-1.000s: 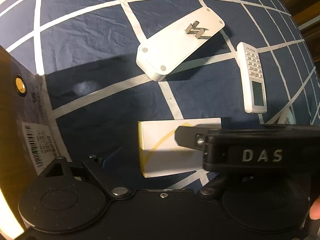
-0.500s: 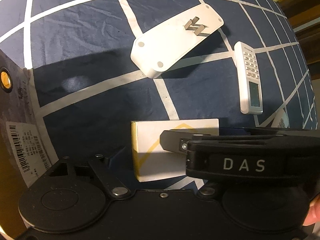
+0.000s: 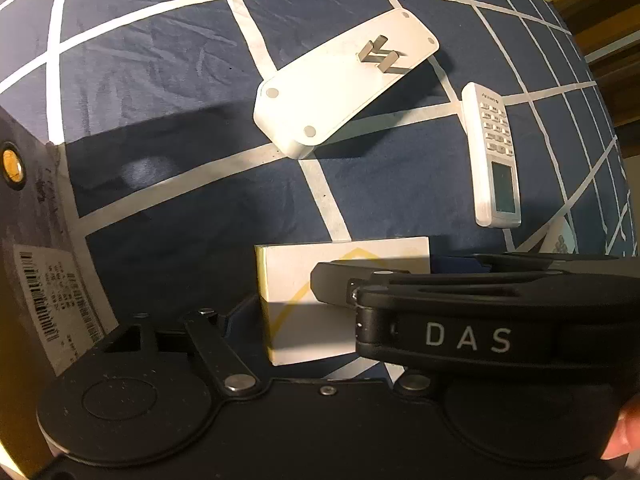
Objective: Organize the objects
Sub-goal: 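Close both grippers on the white-and-yellow box and lift it, then carry the white box into the cardboard box beside the toothpaste box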
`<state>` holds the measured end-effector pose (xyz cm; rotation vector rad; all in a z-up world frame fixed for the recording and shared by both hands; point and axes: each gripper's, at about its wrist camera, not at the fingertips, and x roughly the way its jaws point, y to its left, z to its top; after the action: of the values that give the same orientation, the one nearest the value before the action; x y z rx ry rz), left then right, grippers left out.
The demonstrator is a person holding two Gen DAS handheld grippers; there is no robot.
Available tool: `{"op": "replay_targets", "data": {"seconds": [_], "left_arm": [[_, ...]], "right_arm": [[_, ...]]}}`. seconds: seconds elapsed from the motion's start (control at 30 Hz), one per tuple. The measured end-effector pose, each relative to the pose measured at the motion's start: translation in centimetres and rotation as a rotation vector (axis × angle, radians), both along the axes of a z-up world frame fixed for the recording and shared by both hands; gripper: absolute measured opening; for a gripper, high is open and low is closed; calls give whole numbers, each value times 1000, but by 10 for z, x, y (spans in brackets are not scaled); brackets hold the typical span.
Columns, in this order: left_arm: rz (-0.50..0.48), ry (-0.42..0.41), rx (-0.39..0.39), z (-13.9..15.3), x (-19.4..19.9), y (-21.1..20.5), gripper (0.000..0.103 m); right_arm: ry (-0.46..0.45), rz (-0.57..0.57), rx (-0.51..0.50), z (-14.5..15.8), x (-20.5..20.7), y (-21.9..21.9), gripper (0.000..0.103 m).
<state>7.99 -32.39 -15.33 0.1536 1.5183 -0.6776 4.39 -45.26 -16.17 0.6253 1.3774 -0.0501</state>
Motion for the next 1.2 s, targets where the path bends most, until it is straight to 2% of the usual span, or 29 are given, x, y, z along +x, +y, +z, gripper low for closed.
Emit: {"op": "replay_targets", "data": {"seconds": [0.23,0.57,0.9,1.2], "left_arm": [[2,-30,7,15,-8,0,71],[9,-106,-5,53,-29,9,71],[14,-176,-28,93,-53,32,71],[26,-215,-46,115,-64,64,71]], "right_arm": [[-27,-7,9,12,-8,0,71],[-108,1,-3,51,-29,8,71],[-181,3,-29,91,-53,33,71],[-221,15,-48,114,-65,65,71]]}}
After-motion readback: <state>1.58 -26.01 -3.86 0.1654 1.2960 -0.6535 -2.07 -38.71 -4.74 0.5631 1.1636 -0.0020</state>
